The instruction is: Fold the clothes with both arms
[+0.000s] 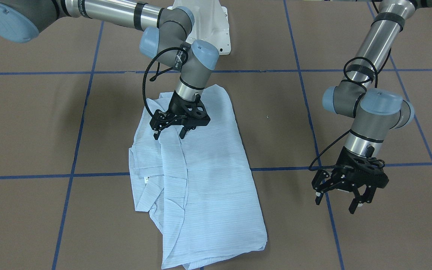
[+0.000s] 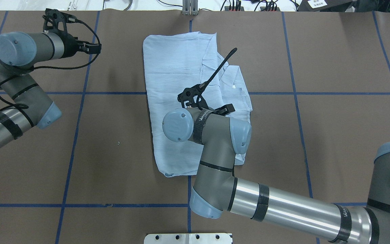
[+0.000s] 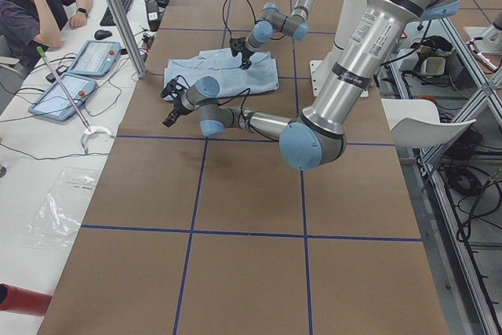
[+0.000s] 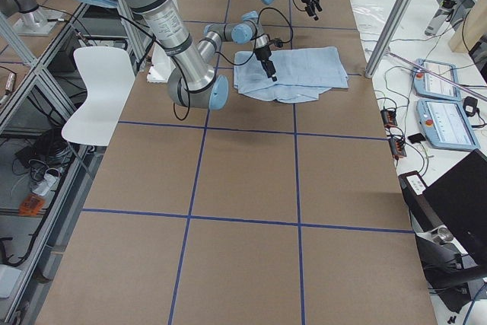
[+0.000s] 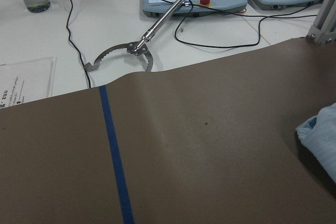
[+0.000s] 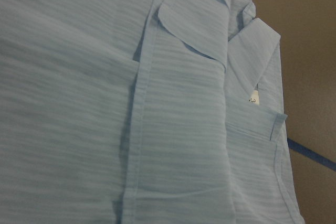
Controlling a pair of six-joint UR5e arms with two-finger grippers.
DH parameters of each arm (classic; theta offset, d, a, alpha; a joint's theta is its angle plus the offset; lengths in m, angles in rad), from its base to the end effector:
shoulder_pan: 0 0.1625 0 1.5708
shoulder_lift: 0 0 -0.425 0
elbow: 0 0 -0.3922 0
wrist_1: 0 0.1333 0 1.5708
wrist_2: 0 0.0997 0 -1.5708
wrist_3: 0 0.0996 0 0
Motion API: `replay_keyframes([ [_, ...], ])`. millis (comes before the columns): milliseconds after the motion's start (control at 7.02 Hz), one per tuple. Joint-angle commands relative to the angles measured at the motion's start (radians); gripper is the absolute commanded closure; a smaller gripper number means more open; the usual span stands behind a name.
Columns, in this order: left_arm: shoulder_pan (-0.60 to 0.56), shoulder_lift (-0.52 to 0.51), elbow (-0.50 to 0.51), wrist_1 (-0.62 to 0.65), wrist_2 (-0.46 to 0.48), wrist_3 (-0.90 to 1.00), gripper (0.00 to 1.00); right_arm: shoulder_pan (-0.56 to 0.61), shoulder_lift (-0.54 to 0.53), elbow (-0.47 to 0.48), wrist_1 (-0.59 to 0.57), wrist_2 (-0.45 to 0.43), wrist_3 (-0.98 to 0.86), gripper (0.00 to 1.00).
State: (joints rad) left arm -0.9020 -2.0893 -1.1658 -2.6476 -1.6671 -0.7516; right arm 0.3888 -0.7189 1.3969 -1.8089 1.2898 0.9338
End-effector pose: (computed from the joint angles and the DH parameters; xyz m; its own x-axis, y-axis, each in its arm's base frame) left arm 0.3552 -0.6490 0.4315 0.6873 0.3031 -0.6601 0.3272 0.6821 0.6540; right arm -0.6388 -0.4356 0.2405 0.9547 -0.2265 0.1931 0.1174 0.8827 0.4550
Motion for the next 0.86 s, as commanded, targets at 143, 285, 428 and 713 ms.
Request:
replay_keyframes([
  [143, 0.0, 0.0, 0.0, 0.0, 0.0, 0.0, 0.0, -0.001, -0.001, -0.021, -0.01, -0.02, -0.004, 0.0],
  [285, 0.002, 0.0, 0.0, 0.0, 0.001, 0.0, 0.0, 0.002, 0.001, -0.018, -0.042, -0.021, -0.009, 0.0],
  [428, 0.003, 0.0, 0.0, 0.0, 0.0, 0.0, 0.0, 0.019, -0.001, -0.013, -0.076, -0.021, -0.029, 0.0],
  [713, 0.003, 0.0, 0.0, 0.0, 0.0, 0.0, 0.0, 0.077, -0.014, 0.052, -0.189, -0.018, -0.093, 0.0],
])
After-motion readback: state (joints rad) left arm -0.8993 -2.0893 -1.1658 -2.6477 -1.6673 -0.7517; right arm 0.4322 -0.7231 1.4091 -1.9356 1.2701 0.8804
